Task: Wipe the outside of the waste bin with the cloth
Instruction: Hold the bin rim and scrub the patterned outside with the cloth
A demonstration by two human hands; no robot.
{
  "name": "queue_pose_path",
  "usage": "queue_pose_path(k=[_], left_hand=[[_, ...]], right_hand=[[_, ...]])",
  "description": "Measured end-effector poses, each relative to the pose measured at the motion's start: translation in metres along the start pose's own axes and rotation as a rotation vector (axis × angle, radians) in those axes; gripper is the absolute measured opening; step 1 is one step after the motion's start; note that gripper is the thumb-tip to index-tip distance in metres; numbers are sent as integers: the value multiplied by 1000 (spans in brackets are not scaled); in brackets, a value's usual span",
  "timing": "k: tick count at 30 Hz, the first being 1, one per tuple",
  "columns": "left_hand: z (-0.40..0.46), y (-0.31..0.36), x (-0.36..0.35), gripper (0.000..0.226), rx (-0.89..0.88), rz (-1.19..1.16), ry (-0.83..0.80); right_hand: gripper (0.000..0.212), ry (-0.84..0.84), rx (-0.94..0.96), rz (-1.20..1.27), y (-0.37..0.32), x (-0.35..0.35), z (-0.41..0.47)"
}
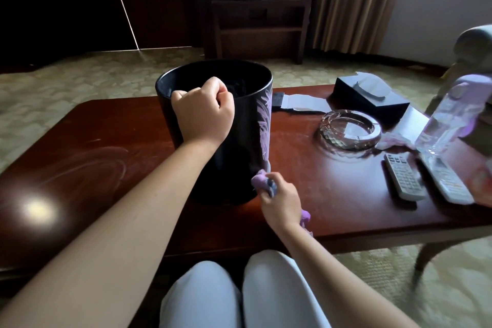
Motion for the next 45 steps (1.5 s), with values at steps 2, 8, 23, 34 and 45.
queue_pose_path(k=[2,8,23,34,45], left_hand=[[0,-1,1,23,7,6,-1],[-1,1,2,22,22,4,-24],[5,0,-4,28,-93,90,-82],[1,1,-6,46,-123,25,-40],[1,-7,-5,55,-265,91,39]], right_hand=[[22,-106,175,-83,-14,-13,-16],[28,-103,-49,-189,7,-18,-7],[25,-40,-211,-143,28,-9,9],[26,-39,-186,-173,29,-4,10],[29,-131,76,-232,19,-3,5]])
Point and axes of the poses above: each hand's wrist, its own z-axis towards the middle knuckle, its own x-axis out of the back of the hand, y = z × x, the point moved 7 cm from there along z, towards the middle knuckle, and after that the axes turned 2 degrees about z, right-handed, at the moved point
